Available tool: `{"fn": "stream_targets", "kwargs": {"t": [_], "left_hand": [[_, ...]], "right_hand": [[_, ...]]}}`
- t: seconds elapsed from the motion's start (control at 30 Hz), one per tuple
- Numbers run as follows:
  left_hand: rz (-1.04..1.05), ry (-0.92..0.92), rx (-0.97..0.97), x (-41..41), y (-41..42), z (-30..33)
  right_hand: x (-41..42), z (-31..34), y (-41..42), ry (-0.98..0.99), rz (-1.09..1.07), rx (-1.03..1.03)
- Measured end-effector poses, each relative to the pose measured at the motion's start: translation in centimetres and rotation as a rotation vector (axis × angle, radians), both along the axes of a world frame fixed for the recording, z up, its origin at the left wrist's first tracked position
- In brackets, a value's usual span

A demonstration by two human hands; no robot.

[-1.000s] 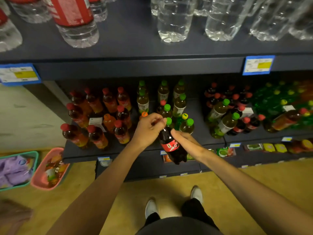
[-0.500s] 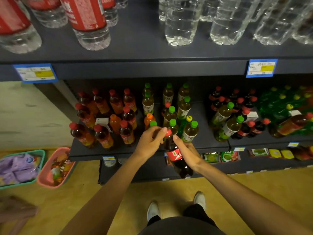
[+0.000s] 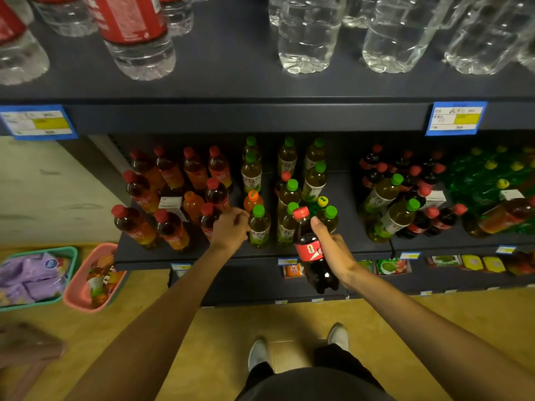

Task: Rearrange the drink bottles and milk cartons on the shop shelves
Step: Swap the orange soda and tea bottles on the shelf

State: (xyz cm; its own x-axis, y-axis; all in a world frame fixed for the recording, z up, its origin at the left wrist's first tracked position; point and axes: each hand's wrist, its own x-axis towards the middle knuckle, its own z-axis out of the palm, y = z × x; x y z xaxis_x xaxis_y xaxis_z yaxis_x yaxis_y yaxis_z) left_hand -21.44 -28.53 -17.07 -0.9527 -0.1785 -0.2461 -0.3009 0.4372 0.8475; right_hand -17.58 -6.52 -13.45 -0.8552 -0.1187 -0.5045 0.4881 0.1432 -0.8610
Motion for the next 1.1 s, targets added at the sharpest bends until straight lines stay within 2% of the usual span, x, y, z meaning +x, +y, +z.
{"fn": "stream_targets", "kwargs": {"t": [0.23,0.53,0.7,0.83,0.9,1.1], "left_hand": [[-0.07,0.028,-0.273,-6.1,-1.2,-1.5],[-0.514,-0.022,-0.618,-12.5,-1.6,-3.8],[-0.674,-0.095,-0.803,-15.2,-0.5,-6.6],[-0.685,-0.14,-0.813,-16.2,-0.3,-8.1],[-0.656,-0.17,-0.753,-16.2,-0.5,-8.2],[-0.581,-0.116,-0.723,-15.5,-2.5,-7.8]], "right_hand": [[-2.5,0.8,0.6,0.017,-0.083,-0.073],[-4.9,0.7,0.8,0.031,-0.149,-0.141],[-5.2,0.1,1.5,0.024,-0.191,-0.155],[-5.2,-0.1,1.7,0.03,-0.191,-0.126],[-5.0,-0.2,1.8,0.037,-0.19,-0.124],[-4.5,0.6,1.1,0.055,-0.164,-0.133]]}}
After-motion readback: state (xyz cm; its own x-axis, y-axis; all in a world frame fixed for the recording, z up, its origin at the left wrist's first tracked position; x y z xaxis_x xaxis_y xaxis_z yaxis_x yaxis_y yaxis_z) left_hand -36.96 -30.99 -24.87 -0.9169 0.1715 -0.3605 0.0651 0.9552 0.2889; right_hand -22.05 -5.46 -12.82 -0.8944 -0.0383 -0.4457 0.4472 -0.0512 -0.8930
